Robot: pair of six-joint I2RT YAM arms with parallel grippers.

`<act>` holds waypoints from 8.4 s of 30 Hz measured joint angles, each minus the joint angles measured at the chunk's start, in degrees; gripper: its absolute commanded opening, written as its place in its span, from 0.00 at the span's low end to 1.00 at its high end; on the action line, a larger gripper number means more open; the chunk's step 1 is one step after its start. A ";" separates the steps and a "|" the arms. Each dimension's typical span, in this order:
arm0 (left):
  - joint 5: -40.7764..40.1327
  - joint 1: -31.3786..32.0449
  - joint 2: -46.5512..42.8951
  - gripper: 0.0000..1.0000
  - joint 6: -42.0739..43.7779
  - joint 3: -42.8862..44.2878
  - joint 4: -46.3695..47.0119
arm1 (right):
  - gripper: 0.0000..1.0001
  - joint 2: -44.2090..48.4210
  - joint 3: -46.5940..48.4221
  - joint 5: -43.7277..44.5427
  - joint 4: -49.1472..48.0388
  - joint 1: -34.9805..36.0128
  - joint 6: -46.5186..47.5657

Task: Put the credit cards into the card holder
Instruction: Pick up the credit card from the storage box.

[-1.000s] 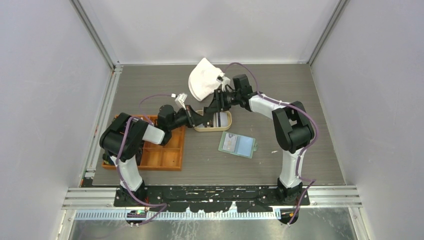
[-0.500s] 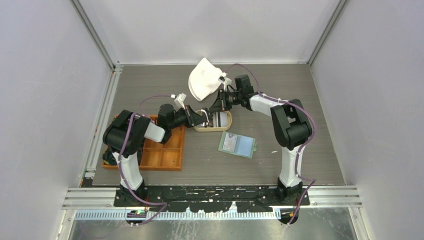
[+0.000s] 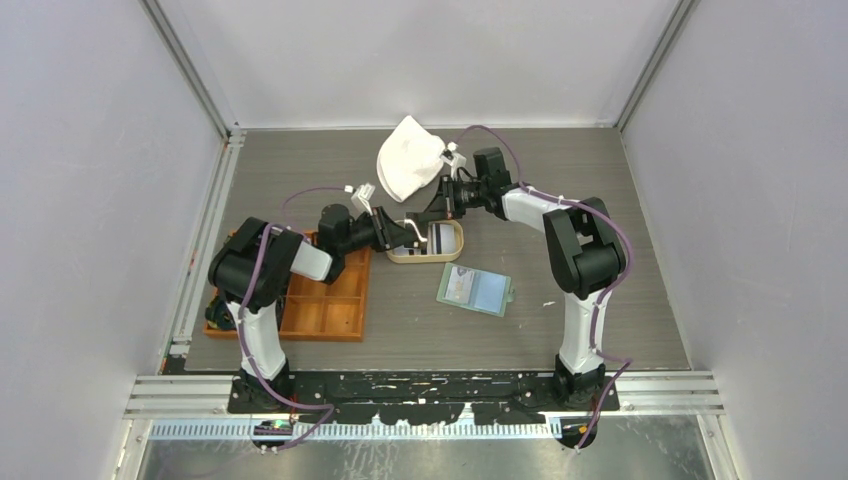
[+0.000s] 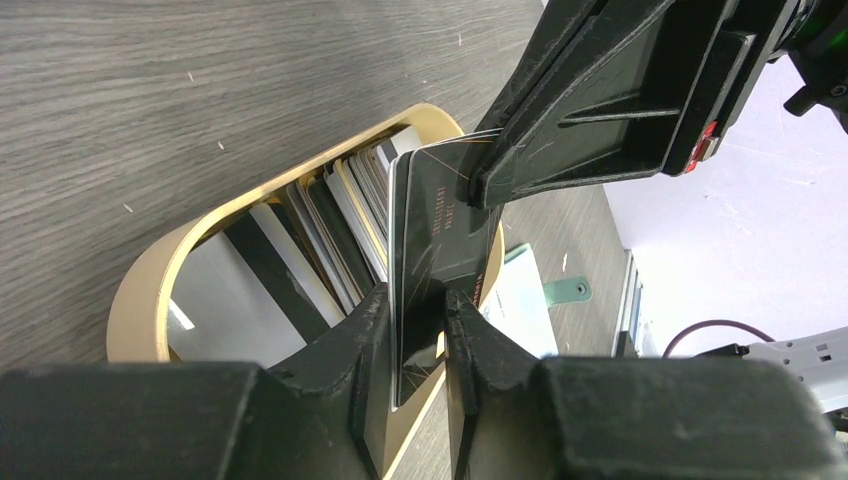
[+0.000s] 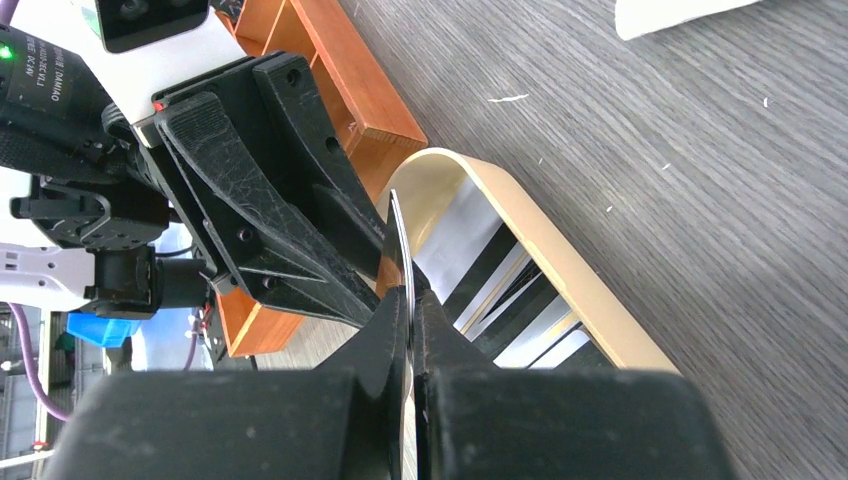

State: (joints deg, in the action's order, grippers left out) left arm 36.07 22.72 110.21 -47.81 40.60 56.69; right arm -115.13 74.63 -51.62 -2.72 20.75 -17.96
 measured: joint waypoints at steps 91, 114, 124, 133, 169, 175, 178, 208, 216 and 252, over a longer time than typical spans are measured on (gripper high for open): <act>8.22 -2.01 5.44 0.33 -10.58 0.13 19.02 | 0.04 -1.29 -1.79 -10.51 -10.10 -1.64 -11.13; 11.78 -1.44 6.40 0.00 -11.54 1.86 18.18 | 0.56 -1.31 -1.33 -6.08 -7.74 -1.99 -7.96; 10.54 -0.59 6.40 0.00 -9.05 1.86 14.36 | 0.35 -1.27 -1.18 -2.91 -6.19 0.39 -7.67; 10.01 -0.94 6.40 0.43 -9.92 1.16 15.13 | 0.05 -1.25 -1.14 -5.77 -7.28 0.09 -8.83; 4.63 -3.78 -2.58 0.72 5.97 -4.79 21.51 | 0.03 -1.16 6.14 -9.99 23.65 -1.88 37.55; 7.72 -3.78 -2.56 0.68 11.63 -3.93 21.51 | 0.02 -1.18 12.46 -10.12 37.20 -0.39 56.37; 9.55 -3.78 -2.40 0.62 13.44 -3.45 21.53 | 0.02 -1.25 15.96 -10.97 43.56 0.07 65.44; 14.97 -3.02 1.42 0.37 16.41 -0.07 21.53 | 0.02 -8.35 25.09 -12.15 58.12 0.22 83.82; 15.54 -2.29 2.08 0.24 16.85 0.98 21.53 | 0.02 -8.90 25.24 -12.13 58.38 0.22 83.82; 18.16 -2.05 4.39 0.09 16.39 3.78 21.75 | 0.02 -9.25 25.53 -12.13 59.43 0.17 83.76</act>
State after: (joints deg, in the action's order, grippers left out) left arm 54.24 20.67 114.61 -31.42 44.38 78.43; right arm -124.38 100.16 -63.75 56.71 20.93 65.80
